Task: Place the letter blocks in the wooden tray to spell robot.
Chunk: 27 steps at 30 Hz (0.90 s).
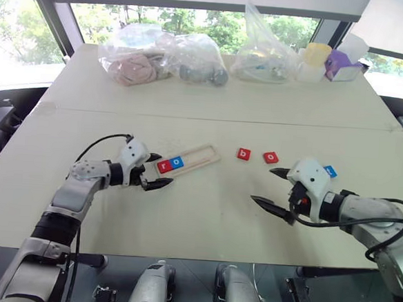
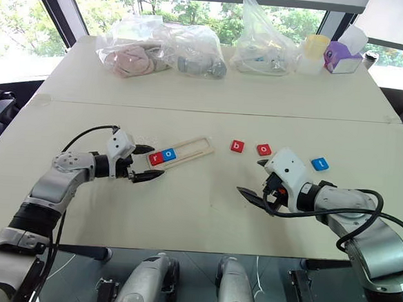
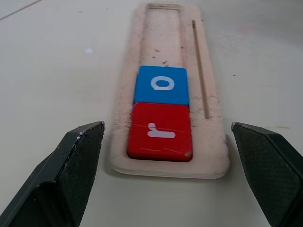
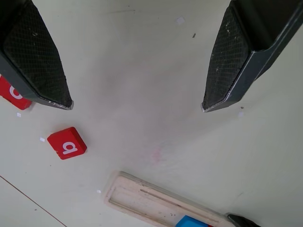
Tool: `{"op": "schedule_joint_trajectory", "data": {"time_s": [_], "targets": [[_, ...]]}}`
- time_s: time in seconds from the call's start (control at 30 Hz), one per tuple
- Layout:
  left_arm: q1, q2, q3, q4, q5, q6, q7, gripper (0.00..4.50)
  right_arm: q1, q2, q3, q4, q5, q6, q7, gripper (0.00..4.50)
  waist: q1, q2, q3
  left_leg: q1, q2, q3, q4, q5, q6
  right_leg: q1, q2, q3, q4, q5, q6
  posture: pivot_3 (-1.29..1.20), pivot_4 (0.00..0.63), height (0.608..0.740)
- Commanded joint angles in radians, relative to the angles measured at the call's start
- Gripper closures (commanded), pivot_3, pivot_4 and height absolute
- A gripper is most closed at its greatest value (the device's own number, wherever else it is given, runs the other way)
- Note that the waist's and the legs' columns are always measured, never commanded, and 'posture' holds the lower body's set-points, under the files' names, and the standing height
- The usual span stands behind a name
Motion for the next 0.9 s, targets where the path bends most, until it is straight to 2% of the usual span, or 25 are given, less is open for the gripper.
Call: {"op": "schedule_joint_trajectory", "data": {"time_s": [0.03, 0.43, 0.47, 0.5, 0.57, 0.6, 0.9], "targets": [[-0.009, 0.005, -0.008, 0.001, 0.023, -0.033, -0.013, 0.00, -0.010, 0.000, -0.012, -0.036, 0.004, -0.006, -0.002, 0.03, 0.000, 0.000, 0.000, 0.000, 0.000, 0.000, 0.000, 0.000, 0.000, 0.000, 0.000, 0.000, 0.000, 0.000, 0.000, 0.00, 0.150, 0.740], [-0.014, -0.022, -0.038, 0.055, 0.108, -0.055, 0.044, 0.00, -0.005, -0.007, -0.009, -0.043, -0.002, -0.006, -0.001, 0.03, 0.002, 0.000, -0.001, 0.003, 0.000, -0.001, 0.000, 0.000, 0.000, 0.004, 0.000, 0.000, 0.000, 0.000, 0.000, 0.00, 0.150, 0.740], [-0.012, -0.024, -0.038, 0.055, 0.109, -0.055, 0.045, 0.42, -0.004, -0.007, -0.009, -0.043, -0.002, -0.006, -0.002, 0.00, 0.002, 0.000, -0.001, 0.004, 0.000, -0.001, 0.000, 0.000, 0.000, 0.004, 0.000, 0.000, 0.000, 0.000, 0.000, 0.00, 0.150, 0.740], [-0.011, -0.026, -0.040, 0.055, 0.111, -0.054, 0.046, 0.55, -0.005, -0.008, -0.009, -0.042, -0.003, -0.006, -0.002, 0.00, 0.002, 0.000, -0.001, 0.004, 0.000, -0.001, 0.000, 0.000, 0.000, 0.005, 0.000, 0.000, 0.000, 0.000, 0.000, 0.00, 0.150, 0.740], [-0.007, -0.029, -0.043, 0.050, 0.110, -0.052, 0.044, 1.19, -0.006, -0.010, -0.010, -0.042, -0.003, -0.005, -0.001, 0.00, 0.002, 0.001, -0.001, 0.005, 0.000, -0.001, 0.000, 0.000, 0.000, 0.005, 0.000, 0.000, 0.000, 0.000, 0.000, 0.00, 0.150, 0.740], [-0.004, -0.031, -0.045, 0.048, 0.110, -0.052, 0.044, 1.34, -0.007, -0.011, -0.012, -0.042, -0.003, -0.004, -0.001, 0.00, 0.002, 0.001, -0.001, 0.005, 0.000, -0.001, 0.000, 0.000, 0.000, 0.006, 0.000, 0.000, 0.000, 0.000, 0.000, 0.00, 0.150, 0.740], [0.068, -0.019, -0.133, -0.018, 0.131, -0.127, -0.057, 1.34, 0.006, -0.053, -0.064, -0.035, 0.001, -0.002, 0.018, 0.00, 0.001, 0.003, -0.005, 0.005, 0.000, -0.001, 0.000, -0.001, 0.001, 0.006, -0.001, 0.000, -0.001, 0.000, 0.000, 0.00, 0.150, 0.740]]}}
